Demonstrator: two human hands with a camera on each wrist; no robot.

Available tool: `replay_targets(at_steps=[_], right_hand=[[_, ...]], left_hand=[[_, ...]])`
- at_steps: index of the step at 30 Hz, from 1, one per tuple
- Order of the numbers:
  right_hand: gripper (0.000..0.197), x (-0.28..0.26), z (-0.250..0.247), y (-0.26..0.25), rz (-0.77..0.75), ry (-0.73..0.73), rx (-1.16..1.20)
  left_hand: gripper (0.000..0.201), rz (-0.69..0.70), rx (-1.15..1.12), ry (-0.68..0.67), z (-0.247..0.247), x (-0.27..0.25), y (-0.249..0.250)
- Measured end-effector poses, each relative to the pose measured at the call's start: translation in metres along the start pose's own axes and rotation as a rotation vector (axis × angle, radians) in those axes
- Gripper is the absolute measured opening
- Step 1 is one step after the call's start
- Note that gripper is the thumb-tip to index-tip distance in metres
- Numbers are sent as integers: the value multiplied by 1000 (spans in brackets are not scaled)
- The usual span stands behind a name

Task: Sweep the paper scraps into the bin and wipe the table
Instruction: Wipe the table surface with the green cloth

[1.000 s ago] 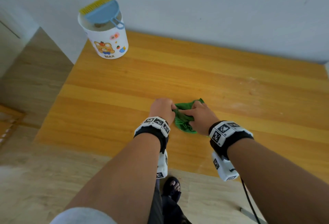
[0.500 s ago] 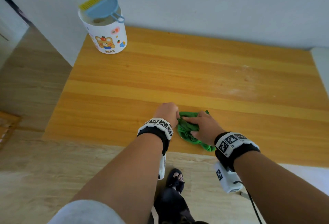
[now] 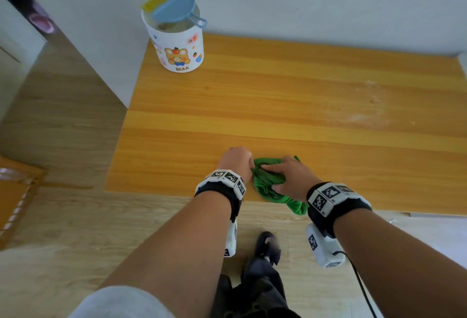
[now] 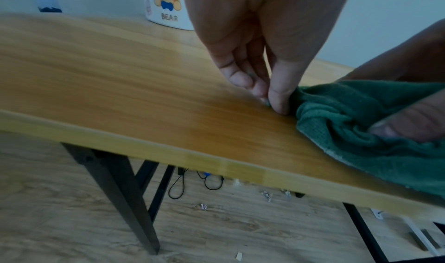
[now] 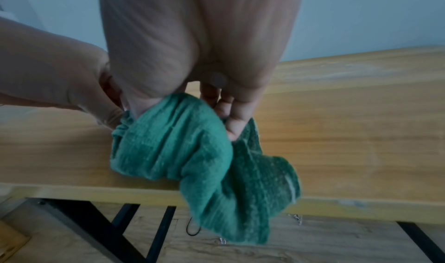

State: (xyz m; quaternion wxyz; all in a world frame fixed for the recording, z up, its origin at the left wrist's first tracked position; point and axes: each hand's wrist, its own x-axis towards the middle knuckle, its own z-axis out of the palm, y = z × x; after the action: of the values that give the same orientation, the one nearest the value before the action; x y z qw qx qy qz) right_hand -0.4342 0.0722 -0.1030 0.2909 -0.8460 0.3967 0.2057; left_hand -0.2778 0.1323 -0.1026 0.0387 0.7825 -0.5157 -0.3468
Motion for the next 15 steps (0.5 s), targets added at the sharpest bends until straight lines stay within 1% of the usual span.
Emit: replay_targets(at_steps=[4,7,11,15], right_hand=[[57,13,3,-33,-31,-18,-21],[57,25,7,-60,-64,-28,-48],[57,41,13,-101,-132,-59,-96],[57,56,19,-141,-196,-90,-163]], left_hand=[[22,-53,-20,11,-15,-10,-30],[22,-77,-21,47,-24,-17,-54],[23,-154,-36,67,-38,-31,-92],[25,-234,-56,125,-46,-48,-128]])
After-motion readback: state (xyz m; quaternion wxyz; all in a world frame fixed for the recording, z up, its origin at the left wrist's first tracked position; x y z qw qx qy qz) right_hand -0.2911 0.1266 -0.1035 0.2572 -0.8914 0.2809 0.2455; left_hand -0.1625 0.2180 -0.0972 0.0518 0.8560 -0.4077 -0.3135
